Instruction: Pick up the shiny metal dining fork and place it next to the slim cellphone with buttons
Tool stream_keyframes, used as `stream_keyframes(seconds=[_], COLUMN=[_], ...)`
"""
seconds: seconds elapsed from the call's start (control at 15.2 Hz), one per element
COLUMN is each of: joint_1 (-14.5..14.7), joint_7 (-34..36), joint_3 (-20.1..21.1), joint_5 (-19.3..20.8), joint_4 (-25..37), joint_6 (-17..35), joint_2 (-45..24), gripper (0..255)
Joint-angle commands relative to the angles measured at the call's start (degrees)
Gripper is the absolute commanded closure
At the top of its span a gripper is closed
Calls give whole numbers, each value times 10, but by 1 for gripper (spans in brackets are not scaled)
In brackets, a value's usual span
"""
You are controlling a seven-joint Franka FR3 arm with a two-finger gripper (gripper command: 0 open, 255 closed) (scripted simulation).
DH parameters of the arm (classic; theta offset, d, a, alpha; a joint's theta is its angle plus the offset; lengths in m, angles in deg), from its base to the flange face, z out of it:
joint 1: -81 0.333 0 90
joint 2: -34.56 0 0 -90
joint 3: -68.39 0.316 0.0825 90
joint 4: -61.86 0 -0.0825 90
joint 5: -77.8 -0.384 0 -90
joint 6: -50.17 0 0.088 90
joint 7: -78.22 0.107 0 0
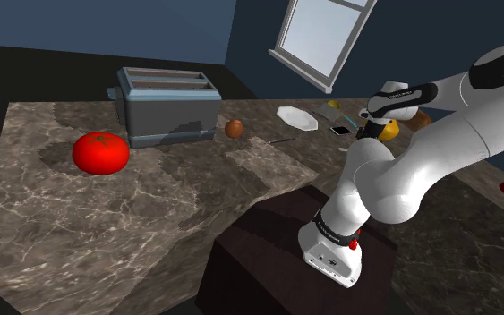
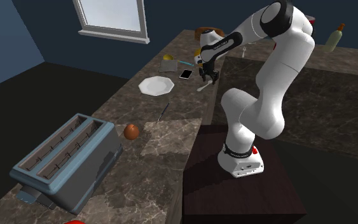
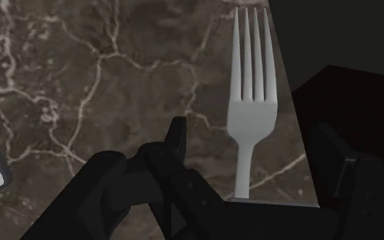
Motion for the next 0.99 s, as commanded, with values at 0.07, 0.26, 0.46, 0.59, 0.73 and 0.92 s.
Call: stream_keyframes(seconds=[0.07,0.26,0.46,0.59,0.73,0.92], joint_1=[0,-13,-53,-53,-53,-53], joint_7=[0,-9,-33,-33,-33,-33], joint_3=[0,20,77,78,78,78], joint_5=[0,-16,-60,-60,-60,-60], joint_4=[0,2,12,12,12,12], joint_6=[0,-10,-41,-41,-41,-41], joint_2=[0,-11,-39,-39,-39,-39], gripper=[0,0,0,0,0,0])
